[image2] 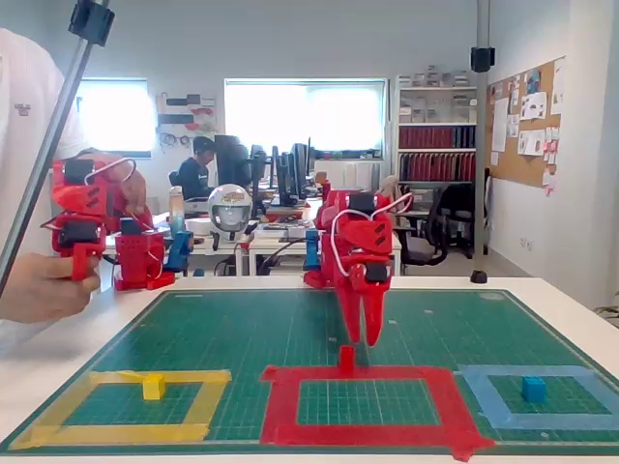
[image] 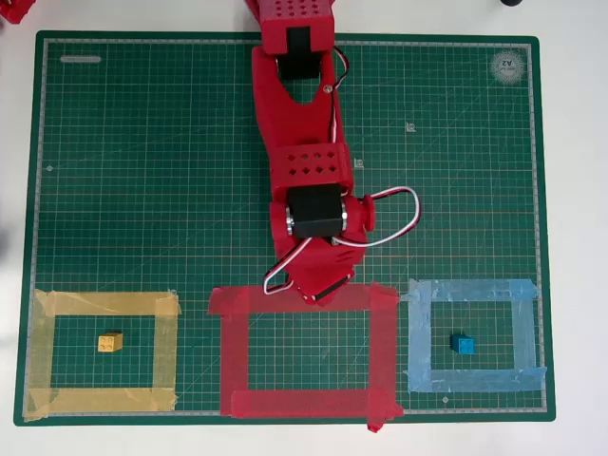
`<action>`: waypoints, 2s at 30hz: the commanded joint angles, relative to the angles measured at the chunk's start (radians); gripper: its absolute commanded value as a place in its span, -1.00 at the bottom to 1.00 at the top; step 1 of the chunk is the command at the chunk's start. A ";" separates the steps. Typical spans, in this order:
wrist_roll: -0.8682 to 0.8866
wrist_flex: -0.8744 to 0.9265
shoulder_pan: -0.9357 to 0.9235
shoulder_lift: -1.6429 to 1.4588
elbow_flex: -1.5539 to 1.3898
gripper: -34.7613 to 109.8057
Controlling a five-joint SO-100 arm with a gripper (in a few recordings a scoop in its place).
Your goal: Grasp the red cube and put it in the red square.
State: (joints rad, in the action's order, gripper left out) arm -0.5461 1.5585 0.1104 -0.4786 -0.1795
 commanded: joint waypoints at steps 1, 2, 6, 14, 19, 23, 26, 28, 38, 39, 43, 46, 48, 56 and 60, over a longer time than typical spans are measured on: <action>-0.032 -0.034 0.034 -0.161 -0.015 -0.30; -0.038 -0.035 0.034 -0.169 -0.017 -0.29; -0.055 -0.035 0.031 -0.198 -0.055 -0.29; -0.152 -0.040 0.069 -0.336 -0.199 -0.54; -0.434 -0.219 0.064 -0.667 -0.647 -0.54; -0.649 -0.698 0.008 -0.927 -1.184 -0.54; -0.801 -1.178 -0.049 -1.028 -1.601 -0.54; -0.887 -1.370 -0.078 -1.028 -1.767 -0.54; -0.940 -1.809 -0.074 -0.928 -2.011 -0.54; -0.948 -1.850 -0.072 -0.902 -2.013 -0.54; -0.959 -1.924 -0.072 -0.819 -1.983 -0.54; -0.959 -1.924 -0.069 -0.787 -1.957 -0.54; -0.962 -1.924 -0.067 -0.782 -1.954 -0.54; -0.983 -1.916 -0.032 -0.796 -1.994 -0.54; -0.983 -1.902 -0.011 -0.815 -2.039 -0.54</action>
State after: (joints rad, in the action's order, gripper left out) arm -1.5033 -0.3191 0.0629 -1.2487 -2.1921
